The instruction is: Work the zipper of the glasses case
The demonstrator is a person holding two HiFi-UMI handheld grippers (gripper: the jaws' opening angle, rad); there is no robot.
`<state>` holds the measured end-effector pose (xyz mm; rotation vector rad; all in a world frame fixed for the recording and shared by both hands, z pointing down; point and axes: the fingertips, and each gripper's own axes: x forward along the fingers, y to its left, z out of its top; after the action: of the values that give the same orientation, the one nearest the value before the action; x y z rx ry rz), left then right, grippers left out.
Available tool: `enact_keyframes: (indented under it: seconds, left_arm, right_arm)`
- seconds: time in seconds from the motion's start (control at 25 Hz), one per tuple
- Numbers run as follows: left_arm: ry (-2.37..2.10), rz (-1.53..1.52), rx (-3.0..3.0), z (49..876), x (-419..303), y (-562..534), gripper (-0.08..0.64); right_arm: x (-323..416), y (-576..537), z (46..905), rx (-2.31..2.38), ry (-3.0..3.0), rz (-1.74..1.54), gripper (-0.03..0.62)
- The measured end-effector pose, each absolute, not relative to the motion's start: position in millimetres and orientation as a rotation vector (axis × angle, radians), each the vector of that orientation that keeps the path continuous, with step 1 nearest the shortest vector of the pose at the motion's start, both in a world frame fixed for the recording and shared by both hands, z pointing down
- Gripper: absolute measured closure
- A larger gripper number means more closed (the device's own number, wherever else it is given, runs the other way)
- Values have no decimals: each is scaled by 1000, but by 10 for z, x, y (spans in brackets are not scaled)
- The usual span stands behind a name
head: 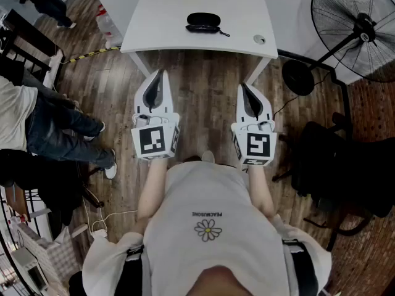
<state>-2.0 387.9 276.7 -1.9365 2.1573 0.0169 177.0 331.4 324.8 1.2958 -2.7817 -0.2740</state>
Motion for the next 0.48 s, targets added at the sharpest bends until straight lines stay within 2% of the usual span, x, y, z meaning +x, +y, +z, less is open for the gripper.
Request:
enact_keyframes:
  seconds: [0.48]
  left_arm:
    - [2152,32,-1943,2793,6,3733,546]
  right_arm:
    - [1791,3197,3248,1280,-2795,-273,584]
